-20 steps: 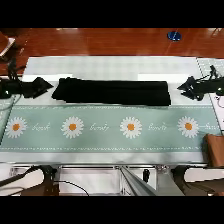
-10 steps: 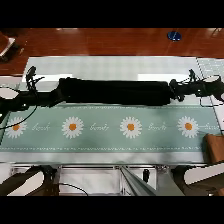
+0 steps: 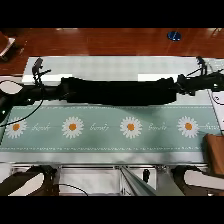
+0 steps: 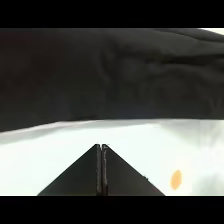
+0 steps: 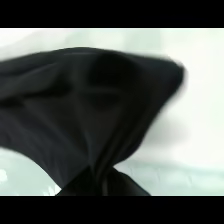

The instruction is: Fold the shirts.

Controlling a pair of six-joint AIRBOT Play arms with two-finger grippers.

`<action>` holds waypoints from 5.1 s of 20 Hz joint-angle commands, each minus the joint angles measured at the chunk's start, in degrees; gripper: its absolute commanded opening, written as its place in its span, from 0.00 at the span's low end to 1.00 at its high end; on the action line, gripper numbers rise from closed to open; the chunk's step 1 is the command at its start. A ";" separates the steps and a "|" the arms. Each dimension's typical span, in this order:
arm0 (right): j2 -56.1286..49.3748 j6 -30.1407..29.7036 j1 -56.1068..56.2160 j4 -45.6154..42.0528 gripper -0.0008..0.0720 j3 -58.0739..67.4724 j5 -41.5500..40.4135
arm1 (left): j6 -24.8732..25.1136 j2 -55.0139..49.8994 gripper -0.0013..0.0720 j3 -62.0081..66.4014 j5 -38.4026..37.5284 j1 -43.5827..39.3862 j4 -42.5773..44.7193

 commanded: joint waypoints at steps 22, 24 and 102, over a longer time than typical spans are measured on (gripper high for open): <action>52.83 9.40 -1.05 0.98 0.04 -18.60 10.80 | -13.68 -46.58 0.04 44.15 -8.26 -49.90 -4.02; 52.17 9.62 -1.05 1.01 0.04 -18.23 11.17 | -13.97 -44.96 0.04 44.98 -8.59 -46.75 -3.96; -5.27 4.55 31.87 25.03 0.49 -21.84 -26.23 | -11.26 28.87 0.04 -18.43 -3.26 2.86 9.51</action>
